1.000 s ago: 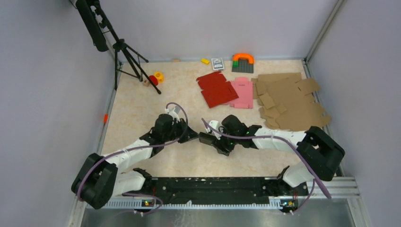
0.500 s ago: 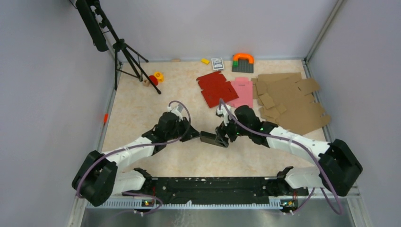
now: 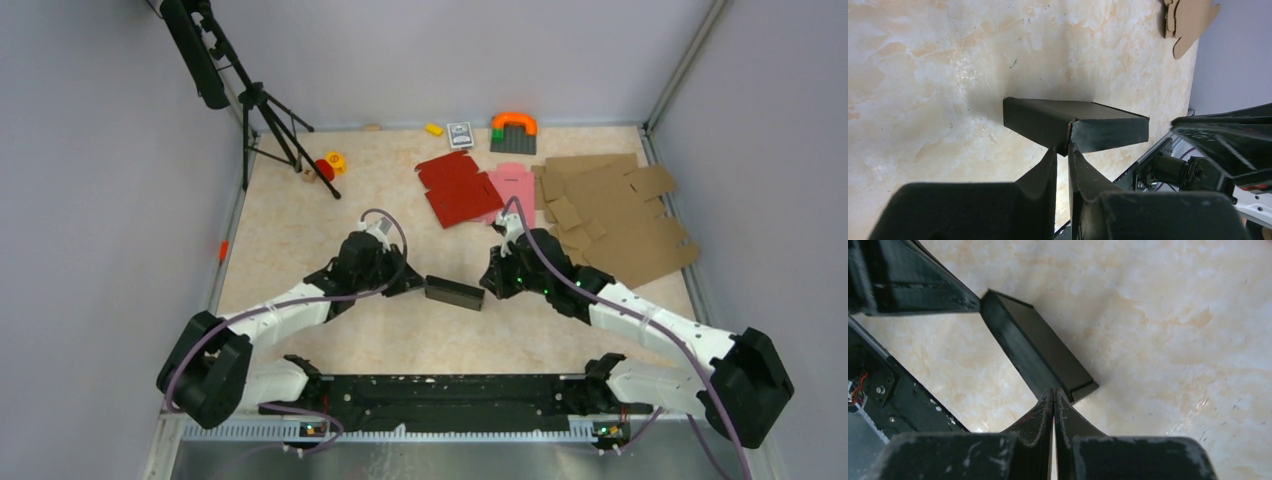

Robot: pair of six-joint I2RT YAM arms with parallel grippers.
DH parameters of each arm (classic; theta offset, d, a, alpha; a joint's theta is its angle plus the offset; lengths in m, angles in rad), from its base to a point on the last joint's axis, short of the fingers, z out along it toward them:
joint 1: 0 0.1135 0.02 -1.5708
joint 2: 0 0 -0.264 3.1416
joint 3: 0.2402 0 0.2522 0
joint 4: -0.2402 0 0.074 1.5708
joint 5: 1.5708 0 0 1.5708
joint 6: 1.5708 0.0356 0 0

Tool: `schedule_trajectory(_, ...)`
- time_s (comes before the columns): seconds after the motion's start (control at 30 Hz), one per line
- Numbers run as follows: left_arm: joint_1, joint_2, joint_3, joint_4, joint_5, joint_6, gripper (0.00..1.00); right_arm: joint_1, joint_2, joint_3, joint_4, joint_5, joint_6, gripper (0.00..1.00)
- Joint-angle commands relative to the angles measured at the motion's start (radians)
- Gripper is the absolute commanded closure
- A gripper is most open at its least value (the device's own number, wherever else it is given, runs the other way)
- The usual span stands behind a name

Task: Fold the paper box
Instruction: Close the paper box at the center of the board.

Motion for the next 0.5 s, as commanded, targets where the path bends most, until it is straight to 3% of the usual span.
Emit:
schedule_trajectory(0.0, -0.004, 0.042, -0.001, -0.130, -0.056, 0.044, 0.88, -0.002, -0.003, -0.107, 0.054, -0.026, 0.121, 1.00)
schedule_trajectory(0.23, -0.008, 0.072, 0.018, -0.140, -0.054, 0.047, 0.88, -0.002, 0.099, -0.109, 0.031, 0.014, 0.101, 1.00)
schedule_trajectory(0.47, -0.011, 0.076, 0.035, -0.155, -0.058, 0.051, 0.88, -0.002, 0.016, 0.089, -0.065, 0.013, 0.037, 1.00)
